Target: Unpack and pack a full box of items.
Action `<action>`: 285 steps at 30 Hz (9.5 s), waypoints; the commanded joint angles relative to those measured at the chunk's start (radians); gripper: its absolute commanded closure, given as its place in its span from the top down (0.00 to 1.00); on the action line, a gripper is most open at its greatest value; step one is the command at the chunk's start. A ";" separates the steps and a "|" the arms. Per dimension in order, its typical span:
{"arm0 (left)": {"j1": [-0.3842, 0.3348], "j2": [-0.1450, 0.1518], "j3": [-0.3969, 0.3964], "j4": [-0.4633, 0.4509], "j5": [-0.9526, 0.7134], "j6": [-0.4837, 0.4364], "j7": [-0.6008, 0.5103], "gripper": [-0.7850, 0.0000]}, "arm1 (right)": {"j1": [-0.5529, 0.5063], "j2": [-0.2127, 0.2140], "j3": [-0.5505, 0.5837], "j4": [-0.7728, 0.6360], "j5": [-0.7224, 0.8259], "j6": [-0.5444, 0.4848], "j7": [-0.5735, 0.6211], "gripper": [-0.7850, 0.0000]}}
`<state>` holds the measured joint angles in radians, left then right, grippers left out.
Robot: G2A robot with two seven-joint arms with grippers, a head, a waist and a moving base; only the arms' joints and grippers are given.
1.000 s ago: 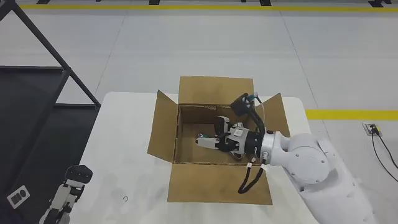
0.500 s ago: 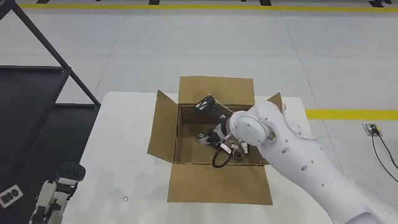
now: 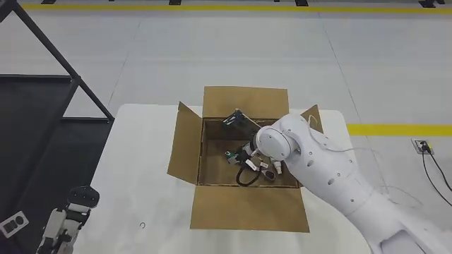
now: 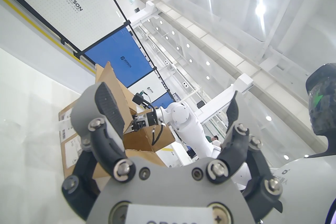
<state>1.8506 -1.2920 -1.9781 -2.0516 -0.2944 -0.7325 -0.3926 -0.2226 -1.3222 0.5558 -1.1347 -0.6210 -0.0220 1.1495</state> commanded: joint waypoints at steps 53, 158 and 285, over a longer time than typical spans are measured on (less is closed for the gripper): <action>-0.073 0.004 0.006 0.011 -0.135 0.086 -0.012 1.00 | 0.103 -0.315 -0.197 0.687 -0.161 -0.399 -0.087 0.34; -0.148 0.004 0.121 0.021 -0.020 0.192 0.012 1.00 | -0.708 0.128 1.128 -0.384 -0.420 0.048 0.304 0.00; -0.146 0.009 0.053 0.053 -0.075 0.198 0.037 1.00 | -0.012 -0.162 0.042 0.384 -0.250 0.252 0.016 0.88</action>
<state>1.7051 -1.2828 -1.9261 -1.9984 -0.3698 -0.5343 -0.3560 -0.2343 -1.4816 0.5967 -0.7584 -0.8718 0.2312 1.1740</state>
